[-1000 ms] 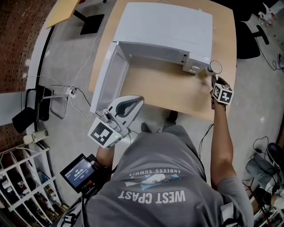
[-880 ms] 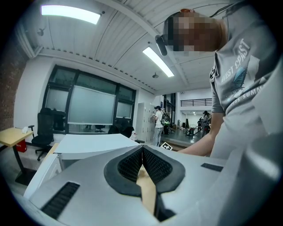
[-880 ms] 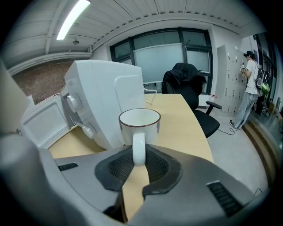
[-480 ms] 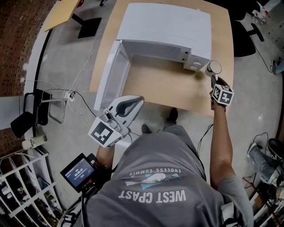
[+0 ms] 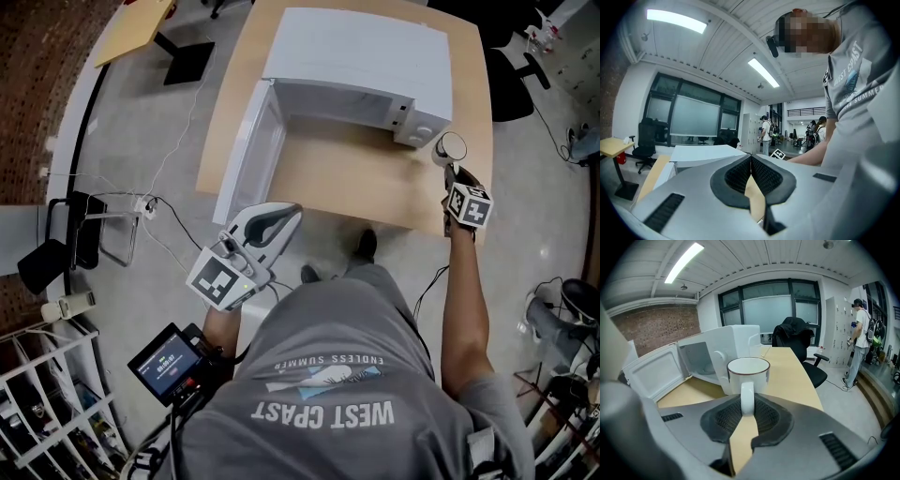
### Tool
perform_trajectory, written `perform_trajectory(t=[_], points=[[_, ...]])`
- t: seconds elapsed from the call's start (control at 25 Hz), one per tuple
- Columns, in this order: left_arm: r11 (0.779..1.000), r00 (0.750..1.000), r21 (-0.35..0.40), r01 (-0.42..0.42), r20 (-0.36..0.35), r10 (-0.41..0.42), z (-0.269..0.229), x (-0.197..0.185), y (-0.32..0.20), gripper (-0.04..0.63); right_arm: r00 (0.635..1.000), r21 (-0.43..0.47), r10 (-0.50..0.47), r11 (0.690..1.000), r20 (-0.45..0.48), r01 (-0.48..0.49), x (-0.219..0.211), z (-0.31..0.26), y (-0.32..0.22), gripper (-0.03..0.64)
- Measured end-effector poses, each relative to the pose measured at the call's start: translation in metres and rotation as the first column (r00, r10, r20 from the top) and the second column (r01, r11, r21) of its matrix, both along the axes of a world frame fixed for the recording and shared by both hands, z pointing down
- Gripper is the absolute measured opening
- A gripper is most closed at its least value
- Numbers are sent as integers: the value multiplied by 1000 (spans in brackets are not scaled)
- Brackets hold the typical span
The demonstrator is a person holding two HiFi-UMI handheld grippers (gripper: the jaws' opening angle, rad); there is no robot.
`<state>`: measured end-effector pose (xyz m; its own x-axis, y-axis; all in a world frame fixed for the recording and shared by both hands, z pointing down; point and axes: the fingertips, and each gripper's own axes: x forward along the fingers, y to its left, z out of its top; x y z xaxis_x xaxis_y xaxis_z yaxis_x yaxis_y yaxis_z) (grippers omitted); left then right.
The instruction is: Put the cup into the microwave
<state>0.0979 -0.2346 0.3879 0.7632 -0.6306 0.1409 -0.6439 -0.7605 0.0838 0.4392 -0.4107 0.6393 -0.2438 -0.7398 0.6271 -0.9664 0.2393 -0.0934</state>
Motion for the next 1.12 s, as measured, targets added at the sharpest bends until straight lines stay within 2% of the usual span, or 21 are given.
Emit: perform_trajectory(t=[0.84,1.0,1.12], points=[[999,1000,29,24,-4,-23,23,-43,29,20,999,43,-50,998,6,49,-53,0,18,66],[999,999,27,40,-12,-40,22,-61,35,20,997,45,-76,996,3,76,-77,-6,18,67],[999,998,25,48,-35,-47,-4,-89,43,20,996,46,-91,995,-15,92,-108,-41,23,67]])
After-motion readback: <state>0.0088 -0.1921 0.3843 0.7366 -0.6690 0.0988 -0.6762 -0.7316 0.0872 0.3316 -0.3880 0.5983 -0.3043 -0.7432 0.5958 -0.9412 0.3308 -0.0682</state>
